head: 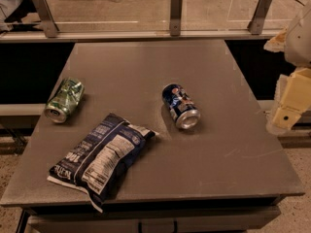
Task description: Place pepsi can upright
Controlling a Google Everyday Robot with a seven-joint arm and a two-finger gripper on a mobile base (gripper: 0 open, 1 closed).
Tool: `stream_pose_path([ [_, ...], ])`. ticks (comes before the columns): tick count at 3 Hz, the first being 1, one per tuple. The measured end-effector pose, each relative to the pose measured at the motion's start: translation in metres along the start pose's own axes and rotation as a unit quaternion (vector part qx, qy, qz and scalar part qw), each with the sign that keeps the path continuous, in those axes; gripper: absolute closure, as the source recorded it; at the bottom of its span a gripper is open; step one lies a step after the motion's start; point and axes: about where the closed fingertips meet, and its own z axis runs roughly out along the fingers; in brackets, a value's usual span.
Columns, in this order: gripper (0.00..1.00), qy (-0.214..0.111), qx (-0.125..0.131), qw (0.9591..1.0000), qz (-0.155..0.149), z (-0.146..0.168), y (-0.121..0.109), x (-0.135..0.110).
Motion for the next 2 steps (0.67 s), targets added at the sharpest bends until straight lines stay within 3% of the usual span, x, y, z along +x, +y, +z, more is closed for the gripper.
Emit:
stream_pose_path([
  [1, 0.0, 0.0, 0.0, 1.0, 0.0, 0.0, 0.0, 0.0],
  [2, 0.0, -0.012, -0.009, 0.9999, 0.001, 0.014, -0.005, -0.015],
])
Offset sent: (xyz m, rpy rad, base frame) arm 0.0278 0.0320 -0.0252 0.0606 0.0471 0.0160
